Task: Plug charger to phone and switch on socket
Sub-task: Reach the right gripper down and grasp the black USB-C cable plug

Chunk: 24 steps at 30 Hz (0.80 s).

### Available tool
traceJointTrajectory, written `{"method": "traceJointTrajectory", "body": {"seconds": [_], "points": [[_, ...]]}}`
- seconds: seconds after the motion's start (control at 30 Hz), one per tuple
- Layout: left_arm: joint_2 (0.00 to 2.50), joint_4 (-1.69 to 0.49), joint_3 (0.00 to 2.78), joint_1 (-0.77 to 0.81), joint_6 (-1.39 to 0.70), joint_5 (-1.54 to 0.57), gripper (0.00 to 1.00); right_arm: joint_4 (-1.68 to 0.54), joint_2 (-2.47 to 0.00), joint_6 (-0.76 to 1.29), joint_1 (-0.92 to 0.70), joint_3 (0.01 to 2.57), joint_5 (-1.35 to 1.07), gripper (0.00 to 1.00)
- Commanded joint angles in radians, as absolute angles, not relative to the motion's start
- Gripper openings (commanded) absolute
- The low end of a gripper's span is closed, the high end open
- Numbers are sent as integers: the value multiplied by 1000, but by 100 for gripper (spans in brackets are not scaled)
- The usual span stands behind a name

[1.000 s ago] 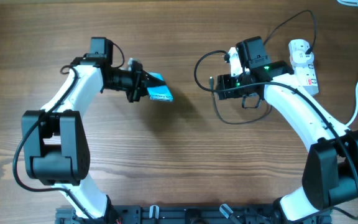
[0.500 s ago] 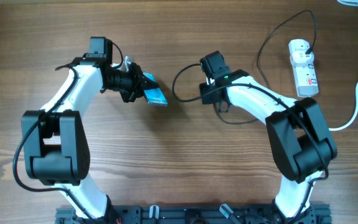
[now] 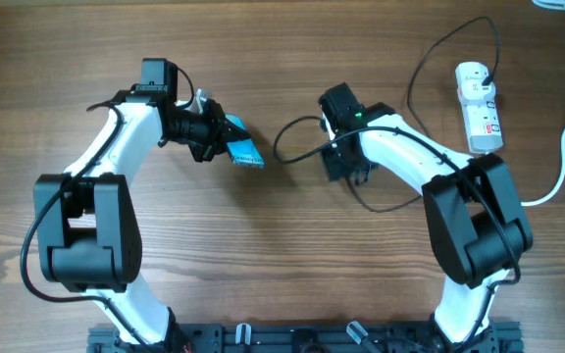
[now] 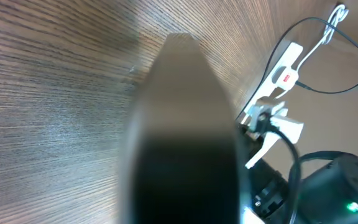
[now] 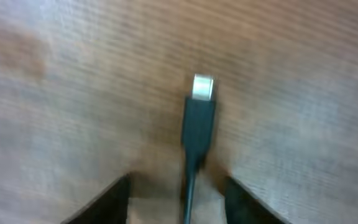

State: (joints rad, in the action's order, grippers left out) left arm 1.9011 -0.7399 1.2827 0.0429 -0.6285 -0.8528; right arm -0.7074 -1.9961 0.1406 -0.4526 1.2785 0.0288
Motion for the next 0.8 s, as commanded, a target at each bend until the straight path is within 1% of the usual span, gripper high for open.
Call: {"method": "traceJointTrajectory", "body": {"seconds": [0.0,0.07,0.2,0.3,0.5,0.53,0.57,0.6,0.63,0.67,0.7,0.73,0.77], "points": [[1891,-740,1288,42,-606,-862,4,-678,-2068,217,-457,1236,26,32],[1891,-740,1288,42,-606,-862,4,-679,-2069,216,-457,1236,30,28],[1891,-740,1288,42,-606,-862,4,-645,-2069,215,-457,1236,30,25],[1891,-748,1288,42,-606,-862,4,-640,-2069,213,-457,1236,51,17],[1891,-748,1288,42,-606,-862,4,-627,-2069,213,-457,1236,72,16],[1891,-748,1288,42,-606,-862,4,-625,-2069,213,-457,1236,71,17],[1891,-748,1288,42,-606,-862,4,-624,-2069,213,-457,1236,71,27],[1891,-748,1288,42,-606,-862,4,-622,-2069,213,-457,1236,71,33],[1891,-748,1288,42,-606,-862,4,-618,-2069,212,-457,1236,72,35],[1891,-748,1288,42,-606,-862,4,-614,-2069,212,-457,1236,72,34],[1891,-748,1288,42,-606,-862,4,-610,-2069,212,-457,1236,75,30],[1891,-748,1288,42,-606,-862,4,-606,-2069,212,-457,1236,75,23],[1891,-748,1288,42,-606,-862,4,-605,-2069,212,-457,1236,76,19]]}}
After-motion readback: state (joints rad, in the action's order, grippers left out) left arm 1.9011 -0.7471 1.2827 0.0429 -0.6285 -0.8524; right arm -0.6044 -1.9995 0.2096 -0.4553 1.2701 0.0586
